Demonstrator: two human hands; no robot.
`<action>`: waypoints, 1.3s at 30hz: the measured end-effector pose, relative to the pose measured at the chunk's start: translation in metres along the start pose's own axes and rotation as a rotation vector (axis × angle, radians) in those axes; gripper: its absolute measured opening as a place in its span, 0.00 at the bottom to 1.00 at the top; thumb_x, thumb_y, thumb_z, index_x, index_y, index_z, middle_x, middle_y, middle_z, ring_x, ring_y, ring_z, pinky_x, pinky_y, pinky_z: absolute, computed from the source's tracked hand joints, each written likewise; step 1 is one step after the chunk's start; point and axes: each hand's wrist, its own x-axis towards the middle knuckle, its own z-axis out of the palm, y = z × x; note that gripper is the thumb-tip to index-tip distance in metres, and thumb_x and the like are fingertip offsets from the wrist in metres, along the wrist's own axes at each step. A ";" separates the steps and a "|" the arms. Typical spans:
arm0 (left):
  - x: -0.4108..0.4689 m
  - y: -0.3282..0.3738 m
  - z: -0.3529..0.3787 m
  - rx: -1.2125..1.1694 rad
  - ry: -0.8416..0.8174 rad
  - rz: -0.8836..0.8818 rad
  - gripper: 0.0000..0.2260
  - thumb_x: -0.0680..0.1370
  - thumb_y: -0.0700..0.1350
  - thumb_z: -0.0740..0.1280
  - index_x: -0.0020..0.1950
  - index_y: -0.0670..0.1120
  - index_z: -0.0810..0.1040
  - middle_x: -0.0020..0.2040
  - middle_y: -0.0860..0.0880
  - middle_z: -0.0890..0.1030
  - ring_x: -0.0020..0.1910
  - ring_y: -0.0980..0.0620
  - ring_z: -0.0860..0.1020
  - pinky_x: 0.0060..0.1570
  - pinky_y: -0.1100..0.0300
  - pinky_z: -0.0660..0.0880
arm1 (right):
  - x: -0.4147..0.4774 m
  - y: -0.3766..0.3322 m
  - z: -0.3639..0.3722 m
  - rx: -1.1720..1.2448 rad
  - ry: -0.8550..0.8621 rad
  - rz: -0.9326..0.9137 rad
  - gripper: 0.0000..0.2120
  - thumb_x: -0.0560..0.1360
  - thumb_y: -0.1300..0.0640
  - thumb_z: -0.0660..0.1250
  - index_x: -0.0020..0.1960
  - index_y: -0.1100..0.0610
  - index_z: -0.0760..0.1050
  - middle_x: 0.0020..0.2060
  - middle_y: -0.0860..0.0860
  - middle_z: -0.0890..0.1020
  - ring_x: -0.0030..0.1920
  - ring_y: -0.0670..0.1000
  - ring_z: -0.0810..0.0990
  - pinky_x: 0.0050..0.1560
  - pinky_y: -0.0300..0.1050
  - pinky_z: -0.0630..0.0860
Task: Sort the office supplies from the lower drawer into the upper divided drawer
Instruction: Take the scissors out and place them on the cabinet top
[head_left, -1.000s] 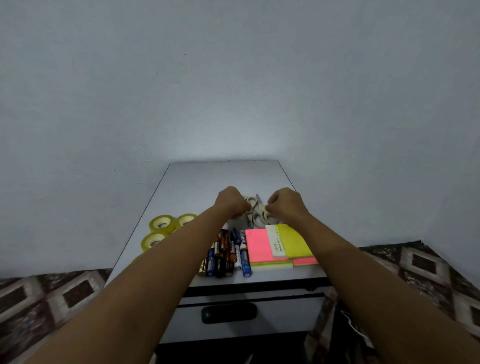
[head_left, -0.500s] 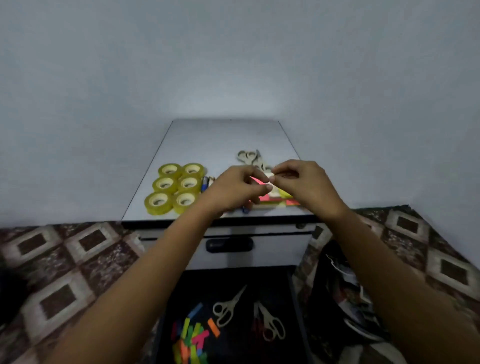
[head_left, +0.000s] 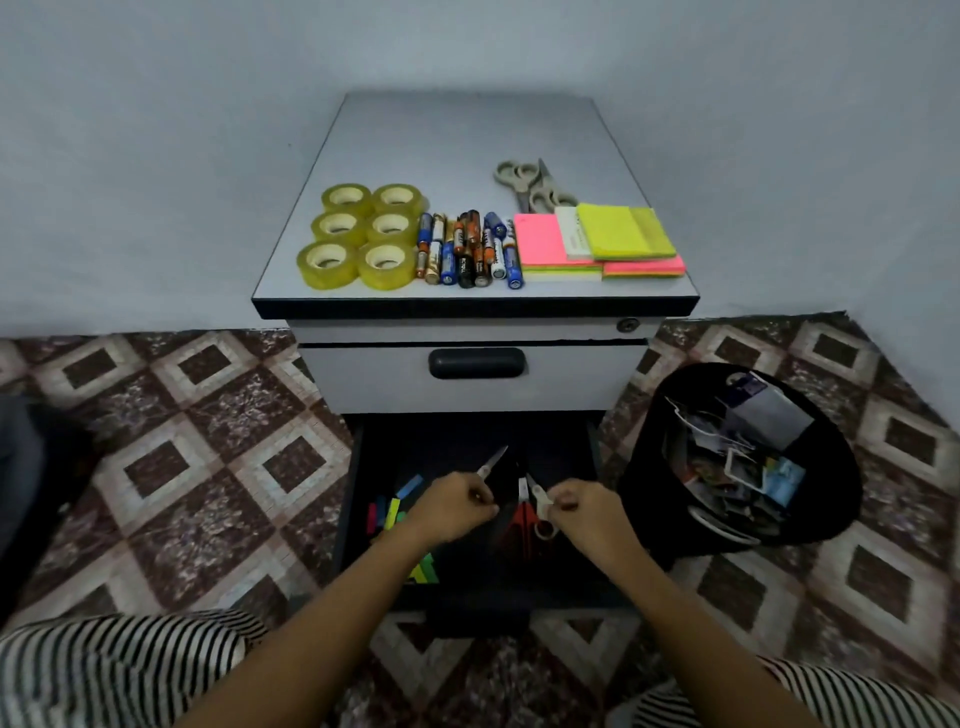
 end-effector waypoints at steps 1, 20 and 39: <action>0.006 -0.008 0.006 0.029 0.014 -0.019 0.10 0.76 0.46 0.68 0.54 0.44 0.81 0.57 0.47 0.80 0.55 0.50 0.78 0.45 0.66 0.67 | 0.006 0.006 0.009 -0.023 -0.015 0.030 0.07 0.75 0.59 0.67 0.48 0.63 0.80 0.45 0.57 0.83 0.48 0.54 0.82 0.40 0.35 0.70; 0.089 -0.057 0.037 0.370 -0.002 -0.196 0.25 0.79 0.48 0.60 0.74 0.43 0.59 0.70 0.41 0.62 0.68 0.40 0.64 0.66 0.48 0.67 | 0.081 0.047 0.069 -0.571 -0.208 0.137 0.20 0.78 0.66 0.56 0.68 0.57 0.68 0.61 0.58 0.73 0.60 0.54 0.74 0.56 0.44 0.74; 0.081 -0.032 0.020 -0.352 -0.035 -0.272 0.04 0.77 0.37 0.65 0.42 0.40 0.76 0.38 0.43 0.76 0.32 0.53 0.75 0.30 0.65 0.75 | 0.078 0.027 0.044 0.067 -0.048 0.283 0.15 0.77 0.65 0.58 0.31 0.61 0.66 0.28 0.54 0.69 0.27 0.49 0.66 0.27 0.39 0.62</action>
